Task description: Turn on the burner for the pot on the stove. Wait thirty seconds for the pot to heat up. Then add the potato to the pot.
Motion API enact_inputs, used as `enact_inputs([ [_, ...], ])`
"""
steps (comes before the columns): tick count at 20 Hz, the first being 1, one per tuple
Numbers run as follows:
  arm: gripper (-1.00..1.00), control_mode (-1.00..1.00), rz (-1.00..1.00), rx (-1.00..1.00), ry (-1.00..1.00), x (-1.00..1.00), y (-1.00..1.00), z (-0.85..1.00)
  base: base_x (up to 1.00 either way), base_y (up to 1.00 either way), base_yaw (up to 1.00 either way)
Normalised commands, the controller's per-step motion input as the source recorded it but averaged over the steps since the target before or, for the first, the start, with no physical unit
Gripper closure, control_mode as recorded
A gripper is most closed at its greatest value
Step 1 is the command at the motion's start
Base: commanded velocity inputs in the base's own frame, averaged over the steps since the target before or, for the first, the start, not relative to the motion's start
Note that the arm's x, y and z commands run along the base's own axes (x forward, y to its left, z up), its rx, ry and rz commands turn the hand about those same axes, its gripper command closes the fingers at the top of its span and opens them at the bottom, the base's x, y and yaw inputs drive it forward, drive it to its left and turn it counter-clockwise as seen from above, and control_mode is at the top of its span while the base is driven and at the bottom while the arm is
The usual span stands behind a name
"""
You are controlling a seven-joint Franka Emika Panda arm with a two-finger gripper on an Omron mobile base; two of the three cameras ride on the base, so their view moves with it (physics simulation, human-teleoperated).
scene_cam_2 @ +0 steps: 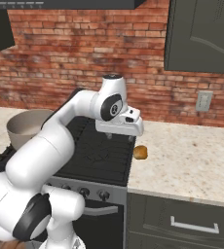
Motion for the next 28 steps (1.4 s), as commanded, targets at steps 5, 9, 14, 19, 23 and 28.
enact_inputs([
  [5,-1.00,-1.00,0.00,0.00,0.00,0.14,0.00,-0.03,0.00,0.00,0.00],
  [9,-1.00,-1.00,0.00,0.00,0.00,0.15,0.00,-0.02,0.00,0.00,0.00],
  [14,-1.00,-1.00,0.00,0.00,0.00,0.08,-0.01,-0.12,0.00,0.00,0.00],
  [19,-1.00,-1.00,0.03,0.00,0.00,0.06,-0.07,-0.17,0.00,0.00,0.00],
  [23,-1.00,-1.00,0.02,0.00,0.00,0.05,-0.08,-0.04,0.00,0.00,0.00],
  [28,-1.00,-1.00,0.00,0.00,0.00,0.03,-0.03,-0.09,0.00,0.00,0.00],
])
